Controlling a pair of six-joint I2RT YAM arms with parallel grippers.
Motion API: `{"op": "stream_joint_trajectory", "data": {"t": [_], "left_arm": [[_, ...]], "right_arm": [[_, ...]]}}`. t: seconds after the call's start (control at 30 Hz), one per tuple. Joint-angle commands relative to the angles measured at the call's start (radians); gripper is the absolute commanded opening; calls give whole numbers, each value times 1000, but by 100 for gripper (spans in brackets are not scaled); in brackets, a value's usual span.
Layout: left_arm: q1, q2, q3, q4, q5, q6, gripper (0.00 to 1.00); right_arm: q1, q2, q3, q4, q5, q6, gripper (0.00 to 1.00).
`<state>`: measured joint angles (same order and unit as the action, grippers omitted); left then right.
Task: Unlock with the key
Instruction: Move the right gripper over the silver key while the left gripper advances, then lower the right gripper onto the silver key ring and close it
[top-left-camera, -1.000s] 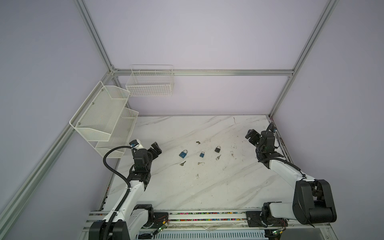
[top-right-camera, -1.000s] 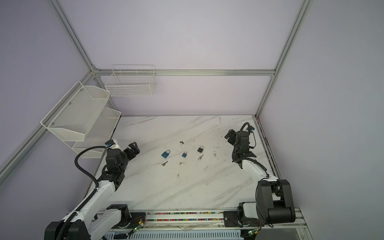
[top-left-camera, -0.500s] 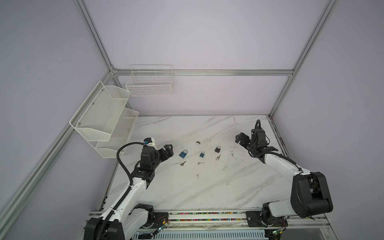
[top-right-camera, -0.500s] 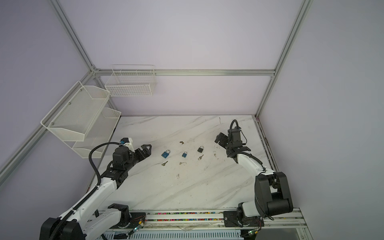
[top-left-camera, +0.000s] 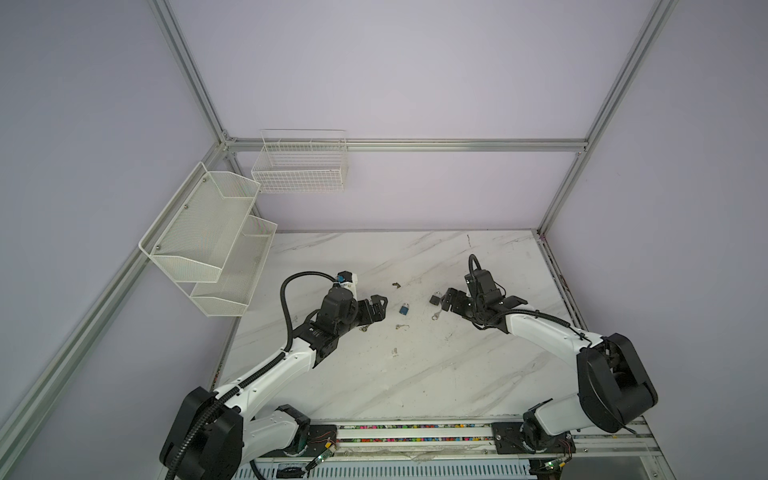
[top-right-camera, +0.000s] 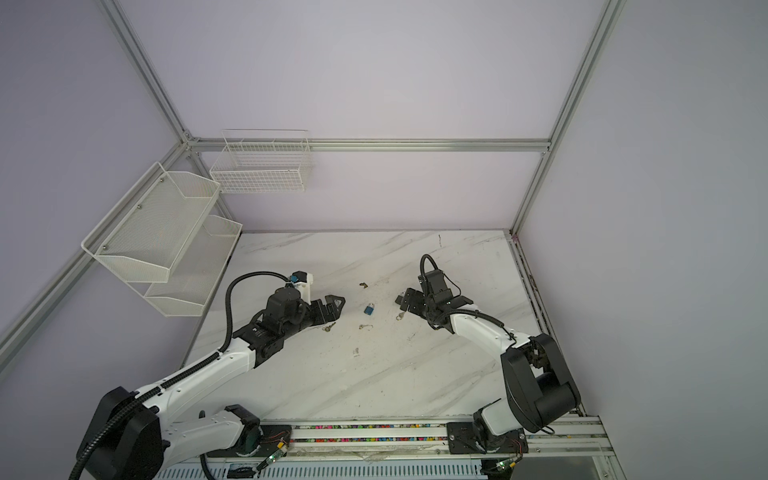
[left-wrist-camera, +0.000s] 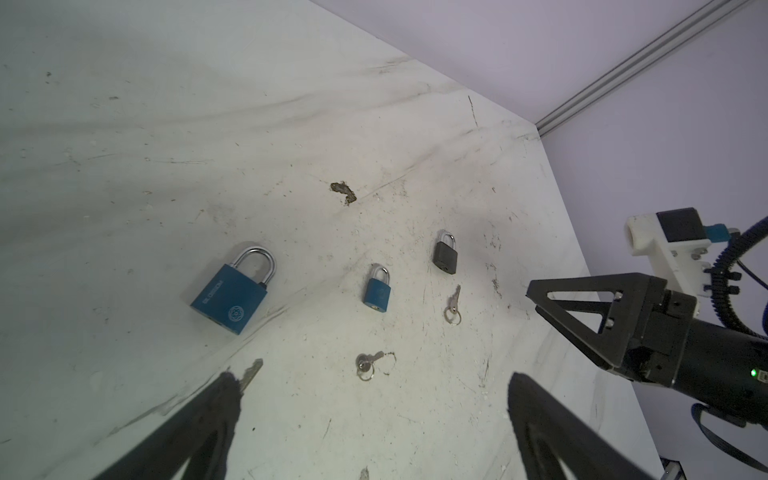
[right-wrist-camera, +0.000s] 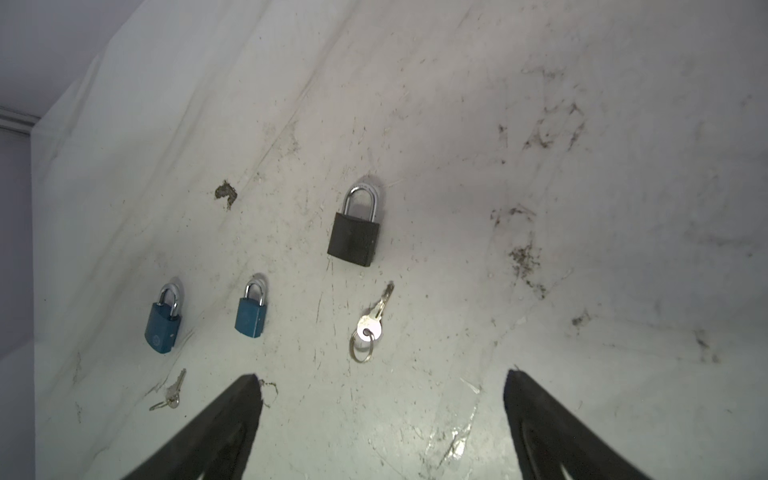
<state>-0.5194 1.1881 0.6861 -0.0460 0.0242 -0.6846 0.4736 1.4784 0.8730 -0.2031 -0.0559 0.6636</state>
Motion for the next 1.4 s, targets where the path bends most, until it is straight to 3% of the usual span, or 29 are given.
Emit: {"op": "stream_joint_trajectory", "data": {"t": [0.0, 0.6, 1.37], "left_arm": [[-48, 39, 104, 43, -58, 12, 100], [-149, 174, 147, 140, -186, -3, 100], [-178, 203, 162, 143, -173, -16, 100]], "right_arm": [[35, 24, 29, -66, 72, 48, 91], [132, 186, 109, -57, 161, 105, 72], [184, 334, 200, -122, 304, 40, 71]]}}
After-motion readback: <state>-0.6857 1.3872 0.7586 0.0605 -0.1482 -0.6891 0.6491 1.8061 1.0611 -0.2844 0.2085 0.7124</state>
